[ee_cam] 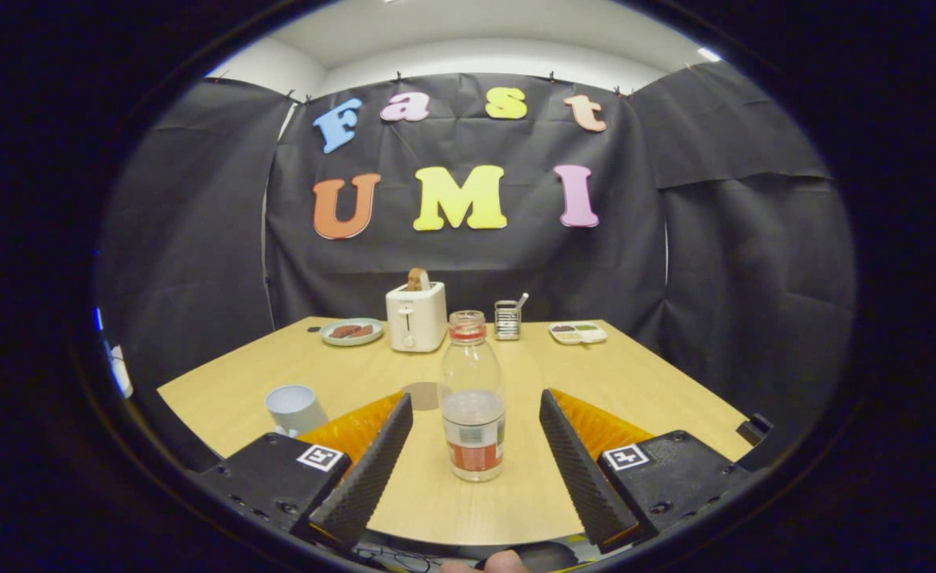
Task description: Take the bottle from table, then pour the juice into the cup, finally place the bottle on the coaster
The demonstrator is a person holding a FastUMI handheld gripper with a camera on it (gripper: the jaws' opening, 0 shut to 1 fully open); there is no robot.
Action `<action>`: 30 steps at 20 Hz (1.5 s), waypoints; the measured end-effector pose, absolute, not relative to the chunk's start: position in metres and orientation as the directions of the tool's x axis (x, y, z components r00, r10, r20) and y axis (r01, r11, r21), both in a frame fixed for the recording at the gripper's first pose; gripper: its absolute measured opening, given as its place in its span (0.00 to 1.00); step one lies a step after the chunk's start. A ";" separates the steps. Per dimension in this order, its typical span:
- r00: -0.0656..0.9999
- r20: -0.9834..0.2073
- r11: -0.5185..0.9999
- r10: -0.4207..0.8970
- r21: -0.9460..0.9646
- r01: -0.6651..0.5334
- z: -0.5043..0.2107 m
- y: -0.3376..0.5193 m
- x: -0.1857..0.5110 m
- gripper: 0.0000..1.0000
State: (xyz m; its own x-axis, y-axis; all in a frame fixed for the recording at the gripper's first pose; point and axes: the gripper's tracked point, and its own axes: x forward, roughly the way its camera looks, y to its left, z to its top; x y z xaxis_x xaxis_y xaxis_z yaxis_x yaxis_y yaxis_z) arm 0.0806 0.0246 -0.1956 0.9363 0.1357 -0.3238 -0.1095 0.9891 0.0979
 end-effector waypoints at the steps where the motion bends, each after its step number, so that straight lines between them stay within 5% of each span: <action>1: 0.932 -0.335 0.989 0.140 0.099 -0.113 -0.202 0.027 0.085 1.00; 14: 0.903 -0.416 0.992 0.105 0.109 -0.065 -0.275 0.037 0.142 1.00; 23: 0.901 -0.417 0.991 0.123 0.092 -0.093 -0.265 0.051 0.138 0.80; 30: 0.917 -0.386 0.970 0.101 -0.166 -0.177 -0.238 0.067 0.145 0.76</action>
